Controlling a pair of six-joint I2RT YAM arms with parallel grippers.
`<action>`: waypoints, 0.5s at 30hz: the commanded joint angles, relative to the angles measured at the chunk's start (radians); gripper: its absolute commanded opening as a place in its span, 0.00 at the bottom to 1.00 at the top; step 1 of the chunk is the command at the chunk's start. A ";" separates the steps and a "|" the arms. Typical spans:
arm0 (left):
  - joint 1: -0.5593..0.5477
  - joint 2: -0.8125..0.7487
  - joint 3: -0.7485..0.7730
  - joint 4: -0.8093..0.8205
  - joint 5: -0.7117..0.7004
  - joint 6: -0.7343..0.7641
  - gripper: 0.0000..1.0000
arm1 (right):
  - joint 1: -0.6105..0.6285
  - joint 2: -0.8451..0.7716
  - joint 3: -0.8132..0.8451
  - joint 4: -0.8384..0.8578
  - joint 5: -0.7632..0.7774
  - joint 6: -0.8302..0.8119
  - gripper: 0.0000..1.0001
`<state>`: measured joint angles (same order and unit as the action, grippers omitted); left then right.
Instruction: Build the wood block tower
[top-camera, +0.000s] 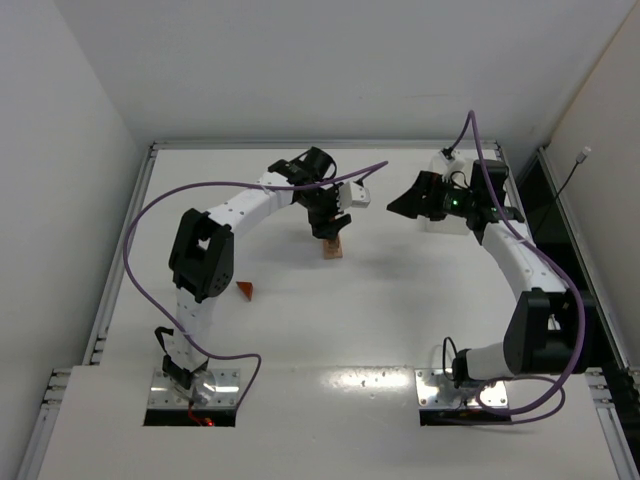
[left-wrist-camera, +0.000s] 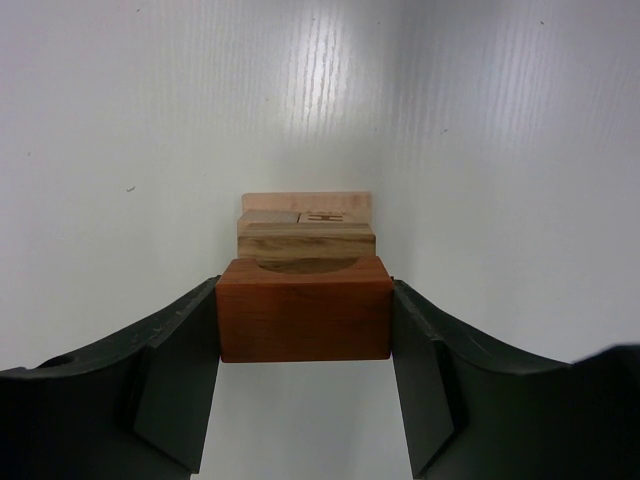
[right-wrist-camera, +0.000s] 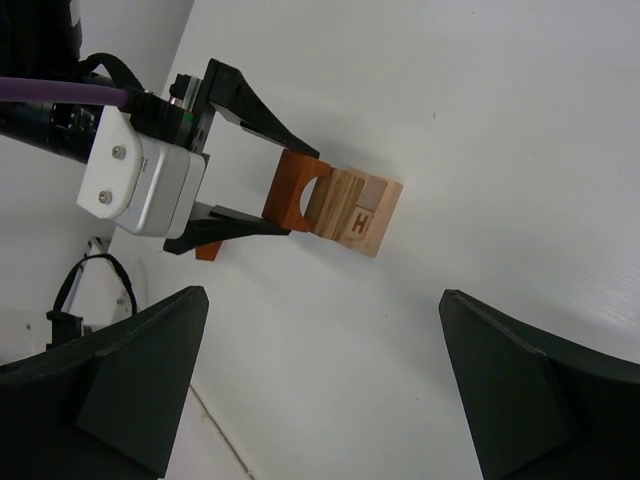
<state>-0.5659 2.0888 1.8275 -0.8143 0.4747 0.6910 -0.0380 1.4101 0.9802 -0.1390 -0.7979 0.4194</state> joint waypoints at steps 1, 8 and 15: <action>0.009 -0.004 0.010 0.000 0.035 0.019 0.02 | -0.005 0.004 0.026 0.052 -0.035 -0.002 1.00; 0.000 0.005 0.010 0.000 0.035 0.028 0.02 | -0.005 0.004 0.026 0.052 -0.035 -0.002 1.00; 0.000 0.016 0.029 0.000 0.035 0.028 0.02 | -0.005 0.013 0.026 0.052 -0.035 -0.002 1.00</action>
<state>-0.5659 2.0964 1.8278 -0.8215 0.4751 0.6987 -0.0380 1.4155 0.9802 -0.1352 -0.8127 0.4194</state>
